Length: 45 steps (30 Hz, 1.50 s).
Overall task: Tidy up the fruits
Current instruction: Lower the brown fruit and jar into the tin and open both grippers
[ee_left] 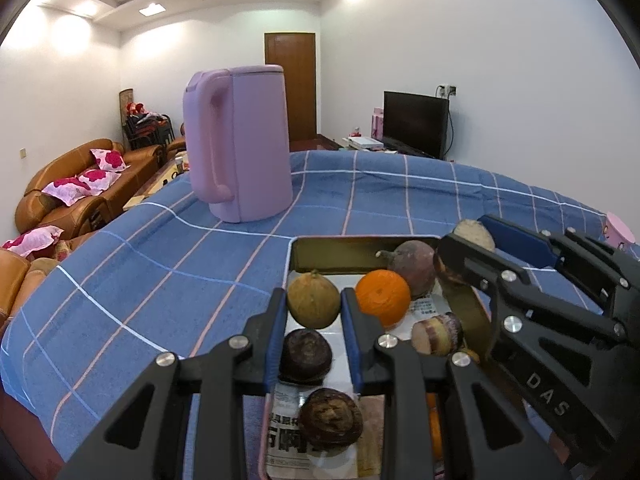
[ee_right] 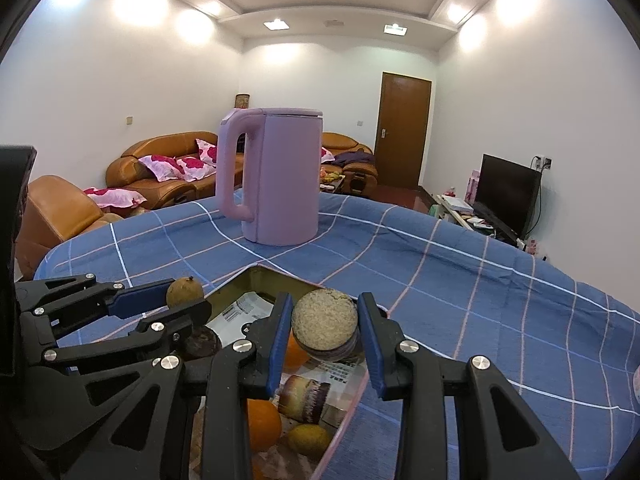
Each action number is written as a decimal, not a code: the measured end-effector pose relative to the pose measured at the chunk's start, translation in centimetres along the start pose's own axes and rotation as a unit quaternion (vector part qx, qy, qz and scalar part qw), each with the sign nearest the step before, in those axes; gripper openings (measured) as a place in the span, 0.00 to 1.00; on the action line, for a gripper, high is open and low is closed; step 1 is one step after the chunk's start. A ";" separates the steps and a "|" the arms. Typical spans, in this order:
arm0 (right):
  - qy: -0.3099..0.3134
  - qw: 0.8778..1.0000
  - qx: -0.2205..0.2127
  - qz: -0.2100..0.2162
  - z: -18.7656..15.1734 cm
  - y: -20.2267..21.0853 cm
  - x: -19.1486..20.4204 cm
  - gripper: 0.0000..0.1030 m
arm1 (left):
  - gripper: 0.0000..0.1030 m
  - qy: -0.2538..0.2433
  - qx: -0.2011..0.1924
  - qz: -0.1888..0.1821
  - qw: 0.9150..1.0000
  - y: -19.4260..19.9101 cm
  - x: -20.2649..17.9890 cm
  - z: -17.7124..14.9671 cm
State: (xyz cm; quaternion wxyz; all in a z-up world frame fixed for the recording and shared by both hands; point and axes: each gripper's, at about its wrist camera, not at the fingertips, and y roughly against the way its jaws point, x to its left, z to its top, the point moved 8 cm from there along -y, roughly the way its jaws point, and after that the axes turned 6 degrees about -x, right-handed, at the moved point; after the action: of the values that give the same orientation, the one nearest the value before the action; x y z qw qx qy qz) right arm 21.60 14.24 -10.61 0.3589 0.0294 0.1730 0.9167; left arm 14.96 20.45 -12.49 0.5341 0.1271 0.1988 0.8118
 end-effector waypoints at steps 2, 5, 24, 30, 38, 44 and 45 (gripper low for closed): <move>0.000 1.000 0.005 0.002 0.0 -0.4 0.1 0.35 | 0.28 -0.001 0.001 -0.001 1.000 -0.1 0.1 0.0; 0.000 1.000 0.012 0.006 0.0 -0.9 0.4 0.34 | 0.28 -0.004 0.004 -0.002 1.000 -0.2 0.1 0.0; 0.001 0.999 0.046 0.019 -1.0 -2.2 1.2 0.35 | 0.28 -0.006 0.031 -0.009 0.999 -1.2 0.3 -1.0; -0.006 0.997 0.068 0.029 -1.7 -2.6 1.3 0.35 | 0.28 -0.011 0.034 -0.004 0.999 -1.4 0.4 -1.2; -0.007 0.995 0.088 0.045 -2.6 -2.2 1.8 0.36 | 0.33 -0.008 0.045 -0.013 0.999 -1.1 0.6 -1.7; -0.023 0.997 0.065 0.030 -1.9 -0.2 0.8 0.46 | 0.62 0.000 0.021 -0.006 1.000 0.9 1.2 -1.0; -0.026 0.998 0.059 0.026 -1.7 0.2 0.6 0.47 | 0.68 0.002 0.015 -0.005 1.000 1.3 1.3 -0.8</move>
State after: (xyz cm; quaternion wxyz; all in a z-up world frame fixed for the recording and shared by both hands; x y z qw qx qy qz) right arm 20.75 14.00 -12.15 0.3367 0.0784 0.2166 0.9130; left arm 13.08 21.06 -12.65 0.5358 0.1329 0.2123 0.8064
